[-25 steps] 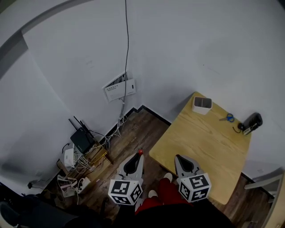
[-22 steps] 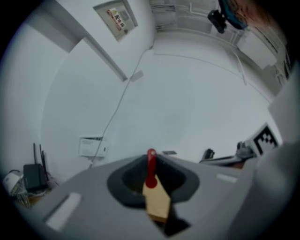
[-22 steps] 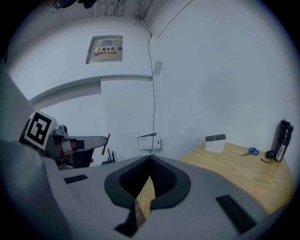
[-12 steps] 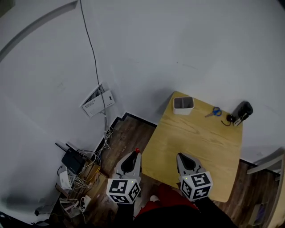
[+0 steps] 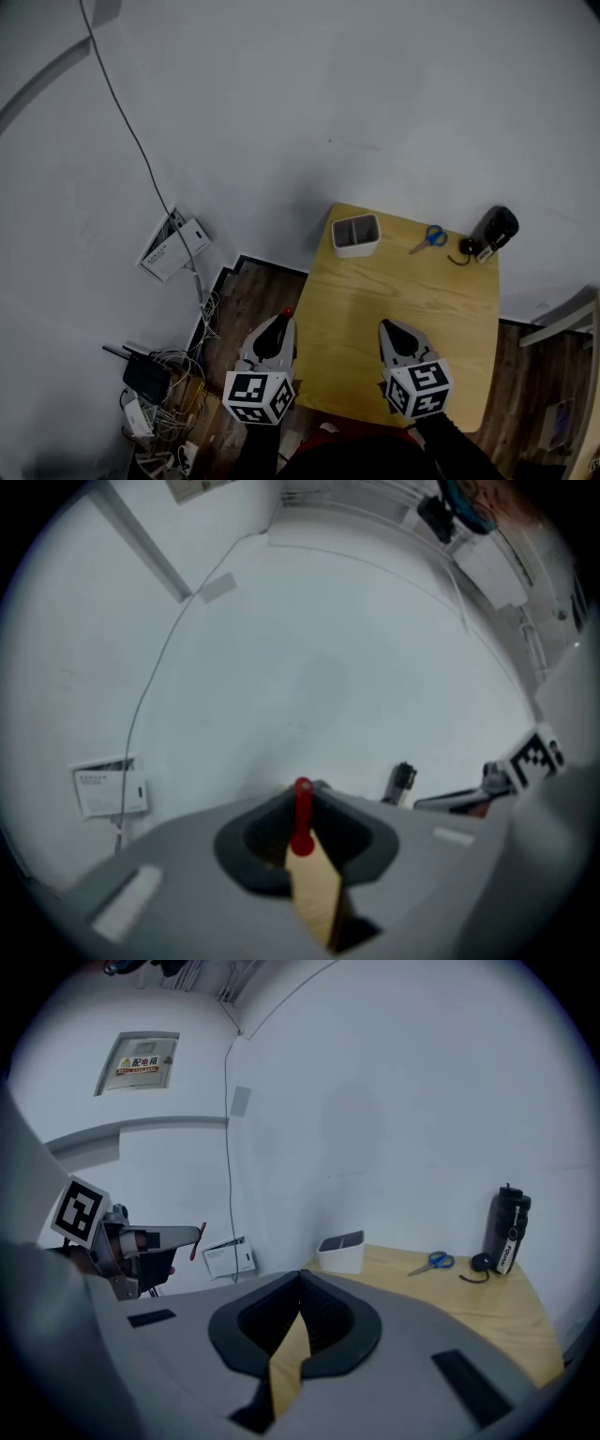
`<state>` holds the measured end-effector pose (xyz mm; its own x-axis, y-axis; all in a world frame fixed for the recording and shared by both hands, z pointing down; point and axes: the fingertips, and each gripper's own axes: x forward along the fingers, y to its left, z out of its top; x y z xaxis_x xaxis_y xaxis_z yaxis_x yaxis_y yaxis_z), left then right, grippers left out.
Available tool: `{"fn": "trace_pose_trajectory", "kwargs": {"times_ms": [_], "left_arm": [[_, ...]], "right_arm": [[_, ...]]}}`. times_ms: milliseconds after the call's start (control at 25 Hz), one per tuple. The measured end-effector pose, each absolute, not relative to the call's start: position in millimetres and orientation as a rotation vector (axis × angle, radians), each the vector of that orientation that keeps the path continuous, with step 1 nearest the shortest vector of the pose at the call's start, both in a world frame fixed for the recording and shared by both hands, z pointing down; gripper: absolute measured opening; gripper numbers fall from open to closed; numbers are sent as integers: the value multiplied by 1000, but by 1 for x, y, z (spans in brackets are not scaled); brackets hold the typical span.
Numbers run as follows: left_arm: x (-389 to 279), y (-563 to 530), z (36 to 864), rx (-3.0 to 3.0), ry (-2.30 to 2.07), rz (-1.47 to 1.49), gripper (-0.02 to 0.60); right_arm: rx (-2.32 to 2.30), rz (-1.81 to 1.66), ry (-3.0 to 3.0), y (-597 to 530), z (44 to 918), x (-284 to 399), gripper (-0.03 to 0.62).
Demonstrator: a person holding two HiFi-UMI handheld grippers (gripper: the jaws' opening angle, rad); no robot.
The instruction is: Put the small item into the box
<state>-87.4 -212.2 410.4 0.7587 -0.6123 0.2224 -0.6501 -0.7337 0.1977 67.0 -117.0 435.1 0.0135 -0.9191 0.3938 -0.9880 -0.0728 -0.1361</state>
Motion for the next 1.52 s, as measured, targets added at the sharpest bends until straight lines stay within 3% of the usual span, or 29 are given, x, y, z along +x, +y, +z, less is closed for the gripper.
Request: {"fn": "trace_pose_trajectory", "kwargs": {"times_ms": [800,1520], "left_arm": [[79,-288,433,2799,-696,328,54],[167,-333,477,2829,-605,458,54]], "right_arm": [[2279,674,-1815,-154,466,192,8],[2283,739,-1825,-204,497,220,8]]}}
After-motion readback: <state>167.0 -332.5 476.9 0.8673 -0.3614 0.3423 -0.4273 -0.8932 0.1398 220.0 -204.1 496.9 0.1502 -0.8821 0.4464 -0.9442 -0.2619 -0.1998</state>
